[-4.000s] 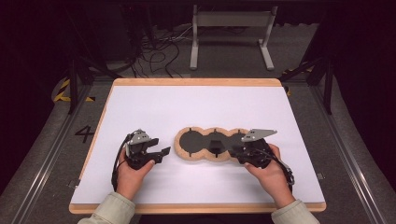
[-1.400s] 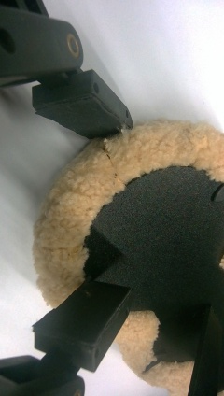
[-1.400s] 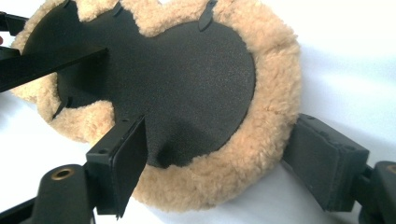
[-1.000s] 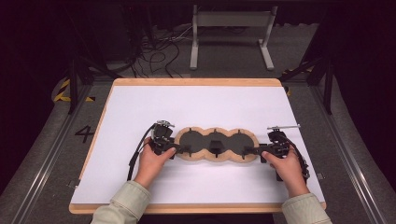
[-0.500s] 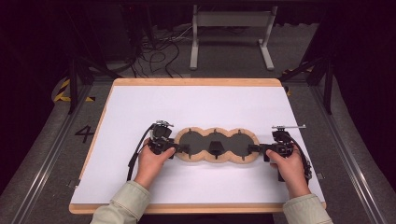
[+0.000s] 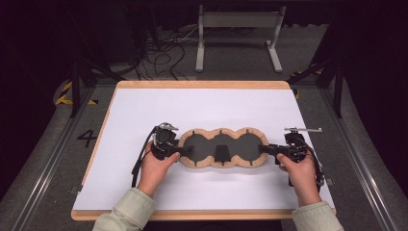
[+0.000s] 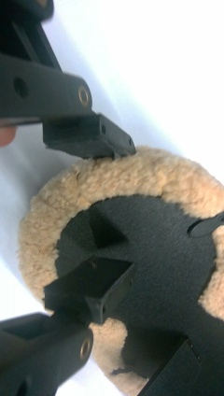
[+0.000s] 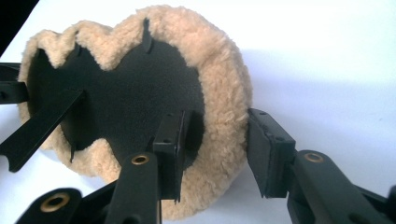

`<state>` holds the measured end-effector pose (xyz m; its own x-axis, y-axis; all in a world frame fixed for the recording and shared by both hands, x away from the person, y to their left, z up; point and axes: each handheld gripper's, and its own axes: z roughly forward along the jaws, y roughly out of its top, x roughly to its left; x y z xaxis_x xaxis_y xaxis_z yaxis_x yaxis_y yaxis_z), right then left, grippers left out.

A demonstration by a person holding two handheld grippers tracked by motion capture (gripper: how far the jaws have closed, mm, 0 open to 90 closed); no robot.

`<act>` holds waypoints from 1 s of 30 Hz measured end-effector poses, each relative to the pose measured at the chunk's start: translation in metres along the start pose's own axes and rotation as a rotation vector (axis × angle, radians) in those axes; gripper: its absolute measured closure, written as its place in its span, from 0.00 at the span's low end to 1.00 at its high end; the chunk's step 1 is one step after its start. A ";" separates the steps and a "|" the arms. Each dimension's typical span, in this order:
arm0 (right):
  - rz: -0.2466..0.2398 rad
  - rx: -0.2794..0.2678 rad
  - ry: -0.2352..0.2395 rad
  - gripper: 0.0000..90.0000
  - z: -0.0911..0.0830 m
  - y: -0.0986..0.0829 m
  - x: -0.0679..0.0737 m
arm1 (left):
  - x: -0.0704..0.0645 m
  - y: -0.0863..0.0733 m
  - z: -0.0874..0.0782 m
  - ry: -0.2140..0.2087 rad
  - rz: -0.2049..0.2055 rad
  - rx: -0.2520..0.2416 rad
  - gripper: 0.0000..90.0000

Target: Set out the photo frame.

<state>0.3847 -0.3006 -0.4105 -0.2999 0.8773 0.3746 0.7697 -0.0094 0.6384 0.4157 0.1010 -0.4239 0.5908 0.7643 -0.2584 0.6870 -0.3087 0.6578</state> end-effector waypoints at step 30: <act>-0.241 0.032 -0.053 0.66 -0.022 -0.011 0.015 | -0.032 0.000 -0.045 -0.019 0.197 -0.026 0.56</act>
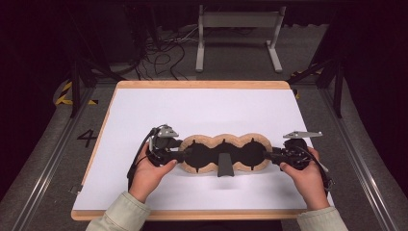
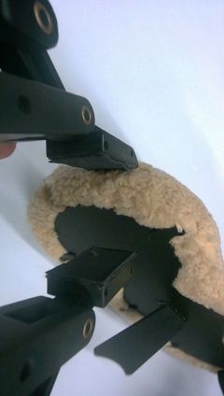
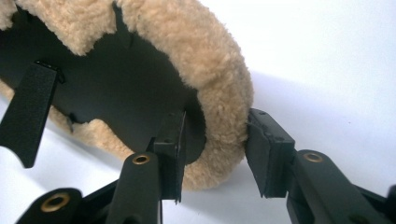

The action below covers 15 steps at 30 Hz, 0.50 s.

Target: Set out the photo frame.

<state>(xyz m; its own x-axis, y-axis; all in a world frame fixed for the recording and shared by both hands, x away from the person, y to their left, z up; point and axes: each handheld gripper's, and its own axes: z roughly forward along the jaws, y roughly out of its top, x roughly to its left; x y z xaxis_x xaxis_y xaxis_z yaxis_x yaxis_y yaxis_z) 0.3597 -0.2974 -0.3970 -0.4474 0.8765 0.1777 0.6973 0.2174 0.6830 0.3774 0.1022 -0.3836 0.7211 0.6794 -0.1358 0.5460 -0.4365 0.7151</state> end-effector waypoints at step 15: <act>-0.084 0.069 0.044 0.63 -0.018 0.000 0.005 | 0.006 0.002 -0.017 -0.151 0.031 0.072 0.58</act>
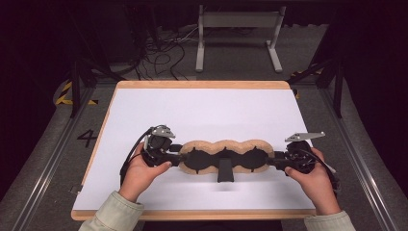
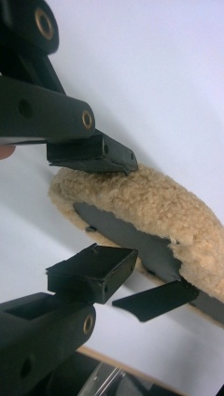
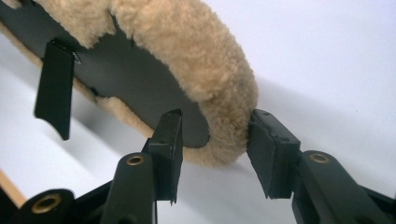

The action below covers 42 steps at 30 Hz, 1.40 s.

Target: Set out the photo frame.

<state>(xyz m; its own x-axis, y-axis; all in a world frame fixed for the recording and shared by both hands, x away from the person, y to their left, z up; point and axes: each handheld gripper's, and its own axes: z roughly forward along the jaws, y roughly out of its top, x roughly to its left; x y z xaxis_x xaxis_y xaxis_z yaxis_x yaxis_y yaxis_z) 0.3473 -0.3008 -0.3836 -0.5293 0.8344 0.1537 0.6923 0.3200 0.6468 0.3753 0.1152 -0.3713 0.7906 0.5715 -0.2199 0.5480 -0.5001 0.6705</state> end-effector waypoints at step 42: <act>-0.124 0.156 0.102 0.57 -0.026 -0.010 0.007 | -0.003 -0.026 -0.011 -0.184 0.033 0.142 0.63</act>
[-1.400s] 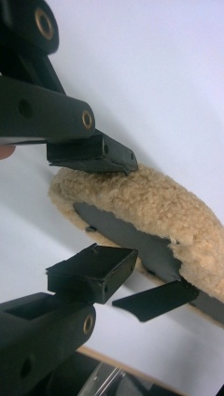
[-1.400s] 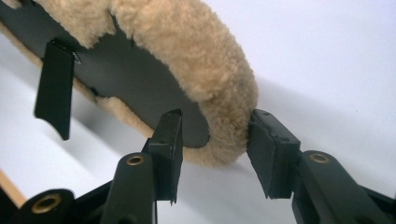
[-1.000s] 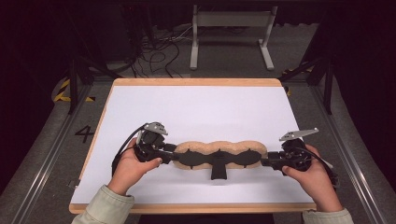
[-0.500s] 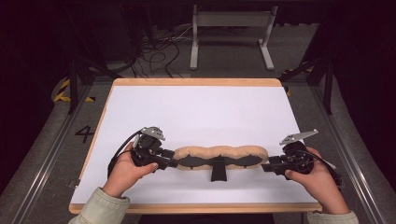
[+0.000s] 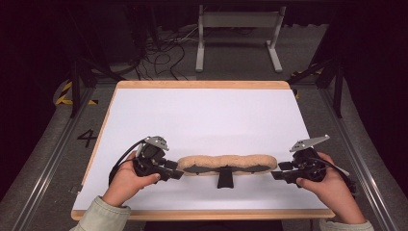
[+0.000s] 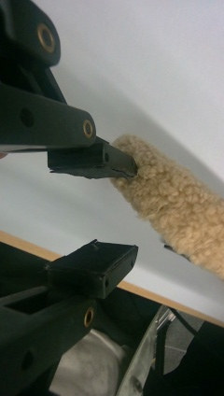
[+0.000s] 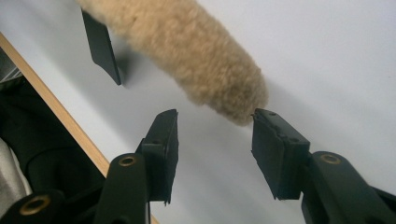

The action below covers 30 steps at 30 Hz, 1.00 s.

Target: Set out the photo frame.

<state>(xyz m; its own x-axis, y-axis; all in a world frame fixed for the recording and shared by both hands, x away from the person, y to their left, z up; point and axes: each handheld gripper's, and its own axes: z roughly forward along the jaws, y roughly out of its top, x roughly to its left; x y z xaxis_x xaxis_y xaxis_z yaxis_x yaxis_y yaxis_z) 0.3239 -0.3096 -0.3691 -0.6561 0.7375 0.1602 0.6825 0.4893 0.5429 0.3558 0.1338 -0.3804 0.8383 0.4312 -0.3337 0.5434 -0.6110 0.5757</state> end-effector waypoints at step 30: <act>-0.084 -0.022 -0.123 1.00 -0.008 -0.007 -0.016 | -0.003 -0.020 0.015 0.011 0.154 0.133 1.00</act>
<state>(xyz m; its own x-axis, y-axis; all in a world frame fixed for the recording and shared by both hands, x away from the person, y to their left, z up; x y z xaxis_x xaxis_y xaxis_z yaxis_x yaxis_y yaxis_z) 0.3267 -0.3284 -0.3690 -0.6652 0.7466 0.0119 0.6189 0.5424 0.5682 0.3434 0.1350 -0.4017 0.9120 0.3326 -0.2401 0.4101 -0.7522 0.5158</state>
